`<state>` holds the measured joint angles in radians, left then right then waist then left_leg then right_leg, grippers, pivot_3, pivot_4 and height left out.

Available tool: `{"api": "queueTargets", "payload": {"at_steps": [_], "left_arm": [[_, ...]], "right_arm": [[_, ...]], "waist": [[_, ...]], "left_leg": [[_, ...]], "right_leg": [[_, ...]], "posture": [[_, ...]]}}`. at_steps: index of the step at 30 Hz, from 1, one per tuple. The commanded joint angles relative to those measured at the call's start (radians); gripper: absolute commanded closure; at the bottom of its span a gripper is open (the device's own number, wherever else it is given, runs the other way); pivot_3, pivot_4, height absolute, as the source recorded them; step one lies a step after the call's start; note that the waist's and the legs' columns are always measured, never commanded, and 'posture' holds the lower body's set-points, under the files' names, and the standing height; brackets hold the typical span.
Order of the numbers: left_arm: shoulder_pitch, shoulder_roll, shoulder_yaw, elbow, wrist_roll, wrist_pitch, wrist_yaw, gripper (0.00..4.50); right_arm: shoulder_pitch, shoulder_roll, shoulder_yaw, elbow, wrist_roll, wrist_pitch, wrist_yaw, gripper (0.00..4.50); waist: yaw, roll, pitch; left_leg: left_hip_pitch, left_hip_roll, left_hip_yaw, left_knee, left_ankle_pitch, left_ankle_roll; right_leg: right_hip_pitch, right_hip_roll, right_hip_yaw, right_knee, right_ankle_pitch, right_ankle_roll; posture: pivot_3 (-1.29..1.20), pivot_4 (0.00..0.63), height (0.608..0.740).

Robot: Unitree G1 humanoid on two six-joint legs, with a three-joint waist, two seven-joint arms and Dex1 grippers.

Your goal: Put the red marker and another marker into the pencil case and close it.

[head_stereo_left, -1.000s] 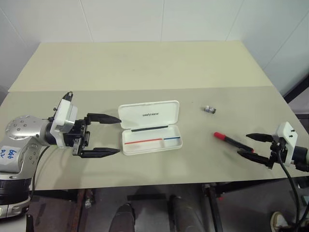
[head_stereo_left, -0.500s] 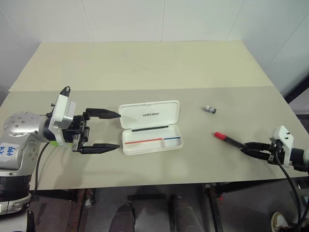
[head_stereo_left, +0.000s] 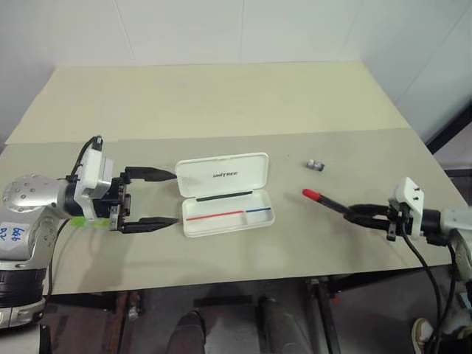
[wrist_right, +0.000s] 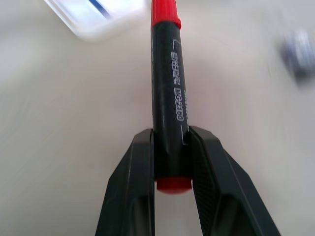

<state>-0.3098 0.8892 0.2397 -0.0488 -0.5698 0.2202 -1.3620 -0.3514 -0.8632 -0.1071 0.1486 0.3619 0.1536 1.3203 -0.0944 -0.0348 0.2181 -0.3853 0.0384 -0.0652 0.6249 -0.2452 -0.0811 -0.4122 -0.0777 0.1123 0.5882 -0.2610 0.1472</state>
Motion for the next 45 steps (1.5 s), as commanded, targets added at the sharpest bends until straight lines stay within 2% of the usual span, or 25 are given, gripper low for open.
{"api": "queueTargets", "payload": {"at_steps": [1,8,20,27,31,39,44,45], "left_arm": [[0.033,0.038,0.054,0.009,0.012,-0.049,-0.026,0.0],[0.094,0.061,0.105,0.017,0.017,-0.072,-0.019,0.0],[0.118,0.041,0.114,0.026,0.031,-0.101,0.028,0.0],[0.119,0.026,0.104,0.013,0.028,-0.101,0.052,0.0],[0.123,0.024,0.106,0.006,0.026,-0.1,0.061,0.0],[0.136,0.015,0.109,-0.006,0.023,-0.104,0.075,0.0],[0.127,0.009,0.103,-0.005,0.023,-0.105,0.081,0.0],[0.126,0.009,0.102,-0.005,0.024,-0.105,0.081,0.0]], "right_arm": [[-0.052,0.021,0.044,-0.12,0.032,0.044,0.003,3.86],[-0.205,0.1,0.16,-0.118,0.0,0.048,0.013,3.86],[-0.434,0.33,0.376,0.117,-0.164,-0.09,0.03,3.86],[-0.541,0.455,0.412,0.349,-0.25,-0.225,0.001,3.86],[-0.565,0.477,0.417,0.414,-0.276,-0.29,0.023,3.86],[-0.565,0.49,0.427,0.477,-0.312,-0.379,0.072,3.86],[-0.584,0.501,0.416,0.534,-0.337,-0.416,0.047,3.86],[-0.587,0.503,0.413,0.542,-0.342,-0.426,0.04,3.14]], "waist": [[0.005,0.0,0.0],[0.02,0.0,0.0],[0.011,0.0,0.0],[0.005,0.0,0.0],[0.006,0.0,0.0],[0.008,0.0,0.0],[0.007,0.0,0.0],[0.007,0.0,0.0]], "left_leg": [[0.0,0.0,0.0,0.0,0.0,0.0],[-0.002,0.0,0.0,0.0,-0.001,-0.001],[-0.002,0.0,0.0,-0.005,-0.001,-0.001],[-0.002,0.0,0.0,-0.005,-0.001,-0.001],[-0.001,0.001,0.0,-0.007,-0.001,-0.001],[-0.001,0.001,0.0,-0.009,-0.001,-0.001],[-0.001,0.001,0.0,-0.009,0.0,-0.001],[-0.001,0.001,0.0,-0.009,0.0,-0.001]], "right_leg": [[0.0,0.0,0.0,0.0,0.0,0.0],[-0.001,0.0,0.0,-0.003,0.0,0.0],[-0.004,0.0,-0.001,0.003,0.001,0.002],[-0.004,0.0,-0.001,0.004,0.002,0.003],[-0.006,0.0,-0.002,0.007,0.006,0.011],[-0.006,0.0,-0.002,0.005,0.005,0.012],[-0.006,0.0,-0.002,0.006,0.005,0.012],[-0.006,0.0,-0.002,0.006,0.005,0.012]], "posture": [[0.0,0.15,0.74],[0.0,0.15,0.74],[0.0,0.15,0.74],[0.0,0.15,0.74],[0.0,0.15,0.74],[0.0,0.15,0.74],[0.0,0.15,0.74],[0.0,0.15,0.74]]}}
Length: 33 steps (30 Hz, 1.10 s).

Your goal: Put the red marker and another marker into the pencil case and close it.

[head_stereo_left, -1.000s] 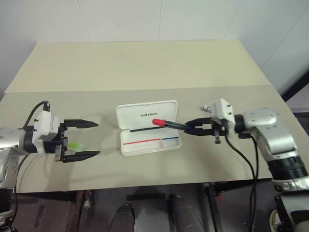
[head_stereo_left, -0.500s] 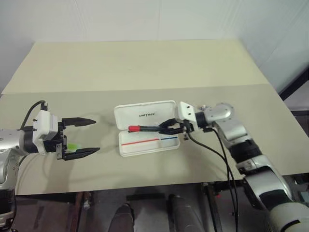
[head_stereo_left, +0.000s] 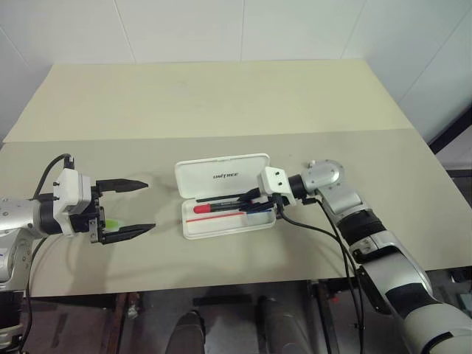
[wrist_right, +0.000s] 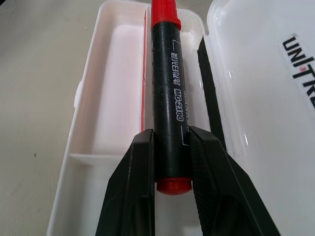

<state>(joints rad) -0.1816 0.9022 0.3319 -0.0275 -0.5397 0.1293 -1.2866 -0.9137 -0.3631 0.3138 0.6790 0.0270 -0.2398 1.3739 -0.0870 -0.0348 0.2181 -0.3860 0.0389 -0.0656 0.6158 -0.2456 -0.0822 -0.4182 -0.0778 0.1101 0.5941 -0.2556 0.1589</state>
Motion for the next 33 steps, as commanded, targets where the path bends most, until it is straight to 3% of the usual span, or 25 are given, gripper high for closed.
{"api": "queueTargets", "payload": {"at_steps": [1,4,10,15,17,21,22,27,33], "left_arm": [[-0.002,-0.004,0.009,-0.026,-0.006,-0.015,0.006,0.0],[-0.006,-0.005,0.007,-0.023,-0.006,-0.016,0.006,0.0],[-0.018,-0.006,0.0,-0.015,-0.004,-0.017,0.003,0.0],[-0.023,-0.004,-0.004,-0.008,-0.002,-0.022,0.0,0.0],[-0.022,-0.002,-0.004,-0.001,0.0,-0.027,-0.002,0.0],[-0.005,-0.004,0.006,0.001,0.0,-0.031,0.008,0.0],[0.0,-0.005,0.009,0.0,0.0,-0.032,0.012,0.0],[0.051,-0.043,0.045,-0.048,-0.004,-0.022,0.106,0.0],[0.135,-0.212,0.145,-0.206,0.005,0.048,0.464,0.0]], "right_arm": [[-0.027,0.005,-0.009,0.018,-0.011,-0.041,-0.019,2.86],[-0.034,0.008,-0.016,0.019,-0.009,-0.063,-0.021,1.8],[-0.039,0.015,-0.041,-0.076,0.052,0.001,0.003,1.8],[-0.01,0.013,-0.091,-0.308,0.21,0.234,0.026,1.8],[0.025,-0.018,-0.116,-0.459,0.288,0.363,0.023,1.45],[0.094,-0.079,-0.161,-0.665,0.379,0.522,-0.021,0.17],[0.108,-0.091,-0.17,-0.698,0.394,0.547,-0.032,0.04],[0.18,-0.153,-0.239,-0.811,0.461,0.633,-0.088,0.04],[0.253,-0.229,-0.317,-0.823,0.481,0.655,-0.137,0.04]], "waist": [[-0.001,0.0,0.0],[-0.001,0.0,0.0],[-0.001,0.0,0.0],[0.001,0.0,0.0],[0.002,0.0,0.0],[0.009,0.0,0.0],[0.01,0.0,0.0],[0.005,0.0,0.0],[0.007,-0.001,0.0]], "left_leg": [[0.0,0.0,0.0,0.0,0.0,0.0],[0.0,0.0,0.0,0.0,0.0,0.0],[0.0,0.0,0.0,0.0,0.0,0.0],[0.0,0.0,0.0,0.0,0.0,0.0],[0.0,0.0,0.0,0.0,0.0,0.0],[-0.001,0.0,-0.001,0.0,0.0,0.0],[-0.001,0.0,-0.001,0.0,0.0,0.0],[-0.001,0.0,-0.001,0.0,0.0,0.0],[-0.001,0.0,-0.001,-0.001,0.0,0.0]], "right_leg": [[0.0,0.0,0.0,0.0,0.0,0.0],[0.0,0.0,0.0,0.0,0.0,0.0],[0.0,0.0,0.0,0.0,0.0,0.0],[-0.001,0.0,0.0,0.002,0.0,0.0],[-0.001,0.0,0.0,0.002,0.0,0.0],[-0.001,0.0,-0.001,0.001,-0.001,0.0],[-0.001,0.0,-0.001,0.0,-0.001,0.0],[-0.001,0.0,-0.001,0.0,-0.001,0.0],[-0.001,0.0,-0.001,-0.001,-0.001,0.0]], "posture": [[0.0,0.15,0.74],[0.0,0.15,0.74],[0.0,0.15,0.74],[0.0,0.15,0.74],[0.0,0.15,0.74],[0.0,0.15,0.74],[0.0,0.15,0.74],[0.0,0.15,0.74],[0.0,0.15,0.74]]}}
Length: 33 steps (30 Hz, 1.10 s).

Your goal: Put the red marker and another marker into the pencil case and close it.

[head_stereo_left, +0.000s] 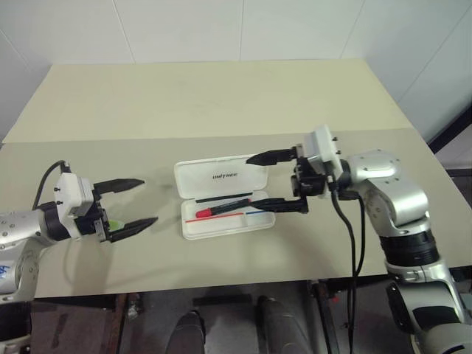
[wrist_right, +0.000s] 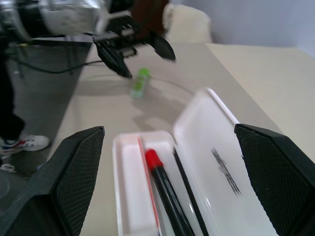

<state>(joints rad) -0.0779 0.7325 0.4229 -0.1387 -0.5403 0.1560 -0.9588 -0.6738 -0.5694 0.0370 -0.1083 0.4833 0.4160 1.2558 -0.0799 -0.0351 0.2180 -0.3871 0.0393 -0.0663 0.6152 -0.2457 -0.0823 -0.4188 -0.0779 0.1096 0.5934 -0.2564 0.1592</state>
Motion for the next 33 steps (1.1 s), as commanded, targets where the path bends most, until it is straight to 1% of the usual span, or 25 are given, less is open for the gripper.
{"api": "queueTargets", "payload": {"at_steps": [1,6,9,12,15,18,22,26,29,31,33], "left_arm": [[0.055,-0.08,0.064,-0.141,0.002,0.048,0.207,0.0],[0.142,-0.268,0.079,-0.339,0.031,0.163,0.551,0.0],[0.179,-0.359,0.071,-0.443,0.045,0.246,0.72,0.0],[0.205,-0.41,0.056,-0.521,0.063,0.313,0.832,0.0],[0.2,-0.495,0.055,-0.611,0.095,0.418,1.021,0.0],[0.154,-0.579,0.074,-0.667,0.109,0.51,1.186,0.0],[0.114,-0.641,0.085,-0.708,0.095,0.593,1.291,0.0],[0.044,-0.747,0.081,-0.72,0.111,0.667,1.436,0.0],[0.015,-0.811,0.077,-0.728,0.109,0.718,1.5,0.0],[0.002,-0.832,0.087,-0.736,0.112,0.764,1.535,0.0],[-0.034,-0.877,0.118,-0.736,0.108,0.819,1.605,0.0]], "right_arm": [[0.023,-0.032,-0.046,-0.036,0.023,-0.002,-0.023,0.04],[0.039,-0.043,-0.045,-0.043,0.031,-0.005,-0.036,0.04],[0.031,-0.039,-0.038,-0.044,0.038,-0.003,-0.039,0.04],[0.024,-0.04,-0.032,-0.038,0.041,-0.004,-0.036,0.04],[0.011,-0.04,-0.024,-0.026,0.045,-0.004,-0.022,0.04],[0.0,-0.047,-0.022,-0.014,0.053,0.001,-0.004,0.04],[-0.017,-0.059,-0.012,-0.004,0.049,0.007,0.016,0.04],[-0.077,-0.099,-0.009,0.036,0.055,0.025,0.08,0.04],[-0.106,-0.115,-0.002,0.058,0.05,0.024,0.114,0.04],[-0.12,-0.118,0.003,0.064,0.049,0.028,0.125,0.04],[-0.13,-0.123,0.005,0.07,0.048,0.032,0.138,0.04]], "waist": [[-0.001,0.0,0.0],[0.001,-0.001,0.0],[0.003,-0.001,-0.001],[0.003,-0.001,-0.001],[0.003,-0.002,-0.001],[0.003,-0.003,-0.001],[0.004,-0.003,-0.002],[0.003,-0.004,-0.002],[0.004,-0.005,-0.002],[0.002,-0.006,-0.002],[0.002,-0.005,-0.002]], "left_leg": [[0.0,0.0,0.0,0.0,0.0,0.0],[0.0,0.0,0.0,0.001,0.0,0.0],[0.0,0.0,0.0,0.003,0.0,0.0],[0.001,0.0,0.0,0.005,0.0,0.0],[0.001,0.0,0.0,0.008,0.0,0.0],[0.0,0.0,0.0,0.013,0.0,0.0],[0.0,-0.001,0.0,0.015,0.0,0.0],[0.0,-0.001,0.0,0.015,0.0,0.0],[-0.001,-0.001,0.0,0.014,0.0,0.0],[-0.001,-0.001,0.0,0.013,-0.001,0.0],[-0.001,-0.001,0.0,0.013,-0.002,0.0]], "right_leg": [[0.0,0.0,0.0,0.0,0.0,0.0],[0.0,0.0,0.0,0.0,0.0,0.001],[0.001,0.0,0.001,-0.001,0.001,0.001],[0.004,0.0,0.001,-0.003,0.0,0.0],[0.006,0.0,0.001,-0.006,-0.006,-0.011],[0.009,0.0,0.001,-0.007,-0.004,-0.011],[0.01,0.0,0.001,-0.009,-0.002,-0.011],[0.01,0.0,0.001,-0.01,-0.002,-0.011],[0.01,0.0,0.001,-0.011,-0.002,-0.011],[0.01,0.0,0.001,-0.012,-0.002,-0.011],[0.009,0.0,0.001,-0.012,-0.003,-0.011]], "posture": [[0.0,0.15,0.74],[0.0,0.15,0.74],[0.0,0.15,0.74],[0.0,0.15,0.74],[0.0,0.15,0.74],[0.0,0.15,0.74],[0.0,0.15,0.74],[0.0,0.15,0.74],[0.0,0.15,0.74],[0.0,0.15,0.74],[0.0,0.15,0.74]]}}
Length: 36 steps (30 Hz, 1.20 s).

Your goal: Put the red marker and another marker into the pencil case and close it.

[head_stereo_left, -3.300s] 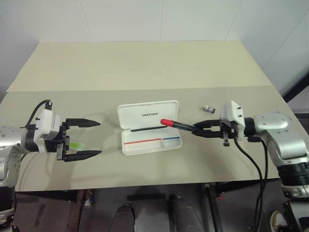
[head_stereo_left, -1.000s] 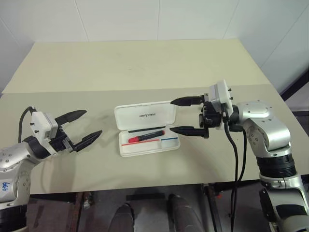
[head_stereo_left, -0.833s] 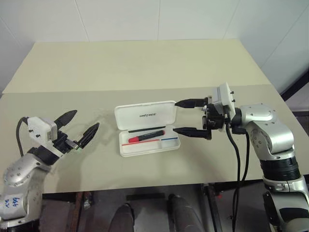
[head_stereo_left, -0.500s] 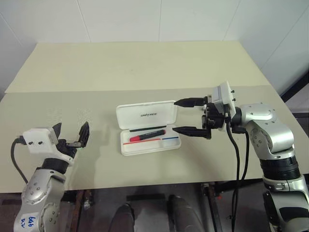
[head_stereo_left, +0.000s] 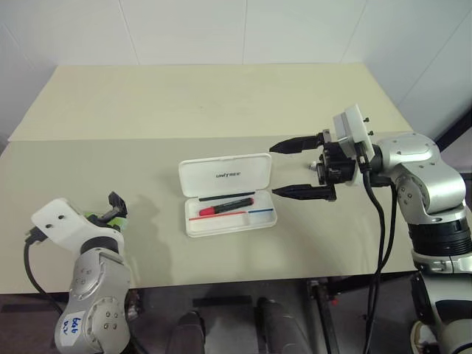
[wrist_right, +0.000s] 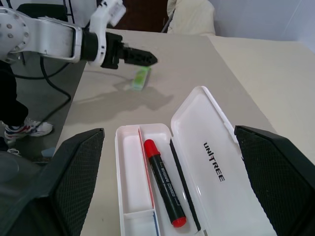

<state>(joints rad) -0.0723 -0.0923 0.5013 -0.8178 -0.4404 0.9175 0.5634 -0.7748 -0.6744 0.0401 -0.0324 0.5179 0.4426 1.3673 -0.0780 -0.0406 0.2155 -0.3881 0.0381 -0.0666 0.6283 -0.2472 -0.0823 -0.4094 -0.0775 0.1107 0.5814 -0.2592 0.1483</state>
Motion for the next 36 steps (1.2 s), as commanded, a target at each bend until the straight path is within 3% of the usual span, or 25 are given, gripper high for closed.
{"api": "queueTargets", "payload": {"at_steps": [1,9,18,36], "left_arm": [[-0.06,-0.073,0.054,-0.053,0.0,0.079,0.112,0.0],[-0.176,-0.132,0.113,-0.03,-0.064,0.194,0.262,0.0],[-0.295,-0.103,0.164,0.076,-0.1,0.248,0.368,0.0],[-0.438,-0.167,0.188,0.184,-0.049,0.251,0.407,0.0]], "right_arm": [[-0.031,-0.019,0.003,-0.005,0.012,0.005,0.032,0.04],[-0.046,-0.024,0.004,-0.008,0.014,0.009,0.041,0.04],[-0.009,-0.088,-0.006,-0.013,0.015,0.013,0.077,0.04],[0.017,-0.143,-0.028,-0.091,0.057,0.039,0.069,0.04]], "waist": [[0.0,0.0,0.0],[0.003,-0.001,0.0],[0.019,-0.002,0.001],[0.042,-0.004,0.001]], "left_leg": [[0.0,0.0,0.0,0.0,0.0,0.0],[0.0,0.0,0.0,0.001,-0.001,-0.001],[-0.001,0.0,0.0,0.001,-0.001,-0.001],[-0.003,0.0,0.0,0.001,-0.003,-0.001]], "right_leg": [[0.0,0.0,0.0,0.0,0.0,0.0],[0.0,0.0,0.0,0.0,0.0,0.0],[0.0,0.0,0.0,-0.003,0.0,0.001],[0.0,0.0,-0.001,-0.007,0.001,0.002]], "posture": [[0.0,0.15,0.74],[0.0,0.15,0.74],[0.0,0.15,0.74],[0.0,0.15,0.74]]}}
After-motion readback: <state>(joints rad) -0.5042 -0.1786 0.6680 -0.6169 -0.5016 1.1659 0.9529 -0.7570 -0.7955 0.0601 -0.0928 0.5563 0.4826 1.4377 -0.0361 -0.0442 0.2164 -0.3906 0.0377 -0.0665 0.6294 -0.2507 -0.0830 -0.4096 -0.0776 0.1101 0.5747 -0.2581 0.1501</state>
